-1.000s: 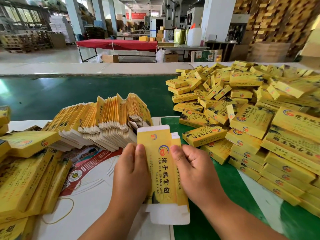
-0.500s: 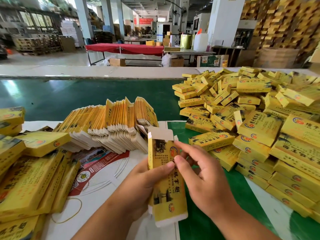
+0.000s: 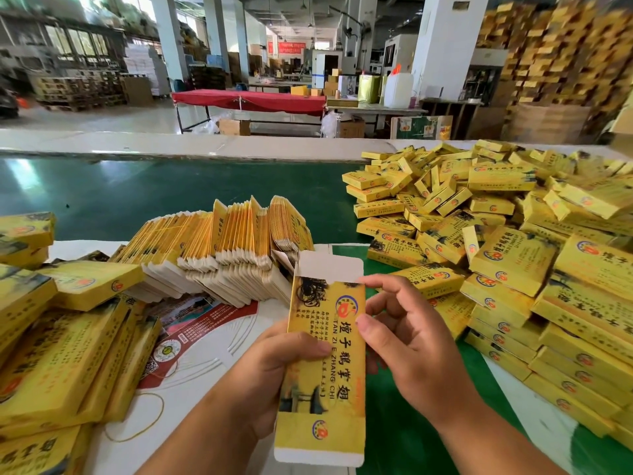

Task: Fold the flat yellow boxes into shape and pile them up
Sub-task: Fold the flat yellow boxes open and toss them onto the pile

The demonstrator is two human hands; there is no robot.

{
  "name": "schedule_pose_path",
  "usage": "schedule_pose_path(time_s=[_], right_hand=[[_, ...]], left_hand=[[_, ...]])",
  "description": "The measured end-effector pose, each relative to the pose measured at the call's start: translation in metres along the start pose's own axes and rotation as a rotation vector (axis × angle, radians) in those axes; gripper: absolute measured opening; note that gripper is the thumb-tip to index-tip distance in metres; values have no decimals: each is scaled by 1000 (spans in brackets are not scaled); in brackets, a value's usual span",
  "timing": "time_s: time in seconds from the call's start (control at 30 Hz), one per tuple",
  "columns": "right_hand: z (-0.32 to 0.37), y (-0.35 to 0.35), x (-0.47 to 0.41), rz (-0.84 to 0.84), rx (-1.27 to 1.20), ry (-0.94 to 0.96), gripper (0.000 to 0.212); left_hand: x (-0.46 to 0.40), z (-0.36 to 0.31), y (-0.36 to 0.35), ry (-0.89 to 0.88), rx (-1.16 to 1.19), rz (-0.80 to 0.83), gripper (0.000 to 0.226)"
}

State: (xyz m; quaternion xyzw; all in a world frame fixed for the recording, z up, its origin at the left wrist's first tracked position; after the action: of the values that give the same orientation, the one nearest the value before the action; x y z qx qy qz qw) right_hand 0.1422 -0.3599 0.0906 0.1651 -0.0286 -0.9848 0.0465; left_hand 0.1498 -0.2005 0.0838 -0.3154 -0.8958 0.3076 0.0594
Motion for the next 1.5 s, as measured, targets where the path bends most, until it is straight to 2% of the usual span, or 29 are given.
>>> schedule_pose_path(time_s=[0.13,0.23,0.33,0.4,0.47,0.67,0.73,0.87,1.03,1.17,1.2,1.27,1.3,1.37,1.5], right_hand=[[-3,6,-2,30,4,-26,8],[-3,7,-3,-14,44,-29,17],[-4,7,-5,-58,81,-20,30],[-6,8,-7,-74,94,-48,34],[-7,8,-8,-74,96,-73,36],[-5,9,-6,-94,147,-24,32],[-4,9,-5,-100,136,-19,33],[-4,9,-5,-135,146,-32,40],[-8,9,-5,-135,159,-59,43],[-11,10,-7,-70,45,-150,18],[-13,12,-8,-49,11,-192,20],[-16,16,-10,7,-15,-263,43],[-15,16,-10,46,-18,-283,46],[-14,14,-9,124,-22,-276,37],[-15,15,-9,113,-20,-248,34]], left_hand=[[0,6,-1,73,36,30,45],[0,6,-2,79,-94,-43,54],[-2,2,2,-66,-438,-159,50],[-5,-3,4,-210,-554,-215,52],[-6,-6,3,-299,-514,-216,53],[-7,-3,6,-281,-492,-202,48],[-8,-4,7,-292,-477,-199,39],[-8,-3,7,-301,-530,-153,7],[-8,-4,7,-287,-651,-143,15],[-6,-11,11,-370,-728,-253,11],[-6,-12,11,-383,-700,-273,16],[-7,-12,12,-378,-593,-270,38],[-8,-11,12,-359,-549,-259,47],[-8,-9,14,-325,-525,-248,55],[-8,-10,14,-334,-559,-210,39]])
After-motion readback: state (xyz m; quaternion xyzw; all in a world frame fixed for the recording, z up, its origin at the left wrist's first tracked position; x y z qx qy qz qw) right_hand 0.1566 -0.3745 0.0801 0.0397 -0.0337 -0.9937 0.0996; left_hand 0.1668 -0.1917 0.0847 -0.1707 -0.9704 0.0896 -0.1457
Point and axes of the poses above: each hand's wrist, its own x-axis away from the middle knuckle, its own y-axis out of the back of the hand, z = x × y, the point moved 3 cm from there along -x, towards the middle knuckle, and after that the axes turned 7 degrees about -y, right-handed, at the moved point
